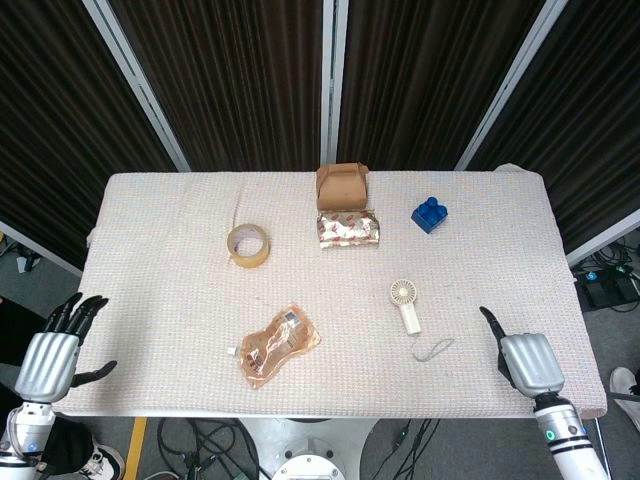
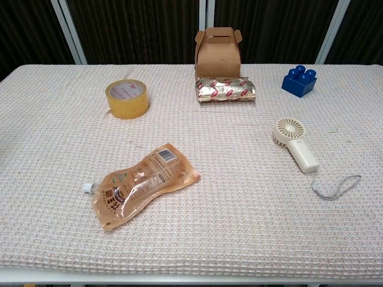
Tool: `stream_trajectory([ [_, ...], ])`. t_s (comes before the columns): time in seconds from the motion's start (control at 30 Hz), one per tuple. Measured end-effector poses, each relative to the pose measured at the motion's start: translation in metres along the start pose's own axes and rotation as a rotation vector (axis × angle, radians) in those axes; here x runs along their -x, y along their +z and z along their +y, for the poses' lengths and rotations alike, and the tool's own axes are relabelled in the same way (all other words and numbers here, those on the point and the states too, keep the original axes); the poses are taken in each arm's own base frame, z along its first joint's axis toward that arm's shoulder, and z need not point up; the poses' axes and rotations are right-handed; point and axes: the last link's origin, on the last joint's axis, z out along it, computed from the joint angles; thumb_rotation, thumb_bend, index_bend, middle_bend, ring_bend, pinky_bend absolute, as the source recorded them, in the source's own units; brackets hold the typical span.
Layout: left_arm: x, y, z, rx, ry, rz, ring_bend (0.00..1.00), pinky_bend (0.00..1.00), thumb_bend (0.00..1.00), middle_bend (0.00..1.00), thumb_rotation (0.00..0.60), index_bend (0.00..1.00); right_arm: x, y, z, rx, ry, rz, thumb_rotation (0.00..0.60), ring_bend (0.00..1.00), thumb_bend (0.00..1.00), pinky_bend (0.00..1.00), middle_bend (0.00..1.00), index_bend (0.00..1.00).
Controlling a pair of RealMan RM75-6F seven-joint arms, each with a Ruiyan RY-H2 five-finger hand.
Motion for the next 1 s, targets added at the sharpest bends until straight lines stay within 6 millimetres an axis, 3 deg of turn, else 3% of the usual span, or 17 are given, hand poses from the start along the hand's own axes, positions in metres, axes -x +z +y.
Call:
stream_trajectory([
  [0.33, 0.0, 0.0, -0.004, -0.009, 0.006, -0.002, 0.05, 0.16, 0.0, 0.12, 0.6, 0.12, 0.019, 0.04, -0.039, -0.045, -0.022, -0.125, 0.6, 0.81, 1.0, 0.68, 0.87, 0.0],
  [0.6, 0.0, 0.0, -0.007, -0.014, 0.008, 0.001, 0.05, 0.16, 0.0, 0.12, 0.6, 0.12, 0.024, 0.053, -0.063, -0.088, -0.034, -0.148, 0.6, 0.81, 1.0, 0.68, 0.87, 0.0],
  [1.0, -0.004, 0.001, -0.011, -0.021, 0.015, 0.014, 0.05, 0.16, 0.0, 0.12, 0.6, 0.12, 0.025, 0.071, -0.082, -0.118, -0.043, -0.179, 0.6, 0.81, 1.0, 0.68, 0.87, 0.0],
])
